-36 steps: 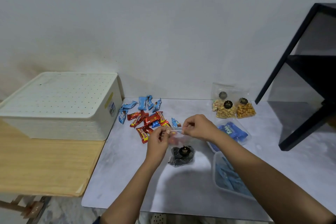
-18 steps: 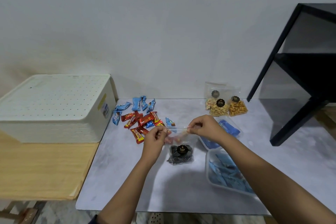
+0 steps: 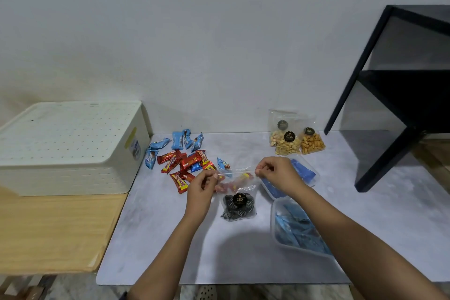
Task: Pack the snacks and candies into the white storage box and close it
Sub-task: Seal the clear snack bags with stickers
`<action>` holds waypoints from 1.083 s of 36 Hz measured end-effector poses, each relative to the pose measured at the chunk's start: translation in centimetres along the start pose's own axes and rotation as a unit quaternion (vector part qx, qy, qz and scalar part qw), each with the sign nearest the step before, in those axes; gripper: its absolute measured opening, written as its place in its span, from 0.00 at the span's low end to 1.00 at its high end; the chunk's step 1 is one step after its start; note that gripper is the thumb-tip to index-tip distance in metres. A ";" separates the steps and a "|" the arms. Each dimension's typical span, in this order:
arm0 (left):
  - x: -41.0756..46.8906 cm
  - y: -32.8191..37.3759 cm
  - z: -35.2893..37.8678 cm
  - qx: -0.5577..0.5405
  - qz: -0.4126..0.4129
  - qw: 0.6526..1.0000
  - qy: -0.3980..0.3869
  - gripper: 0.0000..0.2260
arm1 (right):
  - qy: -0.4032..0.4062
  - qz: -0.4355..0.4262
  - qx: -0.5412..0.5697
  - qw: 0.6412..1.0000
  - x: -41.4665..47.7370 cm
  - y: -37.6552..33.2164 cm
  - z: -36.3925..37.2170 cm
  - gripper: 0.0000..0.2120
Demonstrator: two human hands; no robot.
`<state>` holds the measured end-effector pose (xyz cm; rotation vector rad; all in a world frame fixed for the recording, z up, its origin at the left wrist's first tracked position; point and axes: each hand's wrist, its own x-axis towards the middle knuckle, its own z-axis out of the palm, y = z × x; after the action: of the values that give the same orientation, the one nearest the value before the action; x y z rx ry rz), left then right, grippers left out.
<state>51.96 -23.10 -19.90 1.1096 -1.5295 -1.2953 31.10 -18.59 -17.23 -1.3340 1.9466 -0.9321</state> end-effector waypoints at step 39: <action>12.0 -1.3 1.7 -0.006 0.009 0.993 -0.115 0.33 | 0.174 -0.050 0.159 0.970 9.4 -1.7 4.4 0.26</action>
<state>47.20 -34.30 -20.82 0.9619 -1.6929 -1.4578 32.47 -28.82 -19.21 -1.1471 1.8810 -1.5439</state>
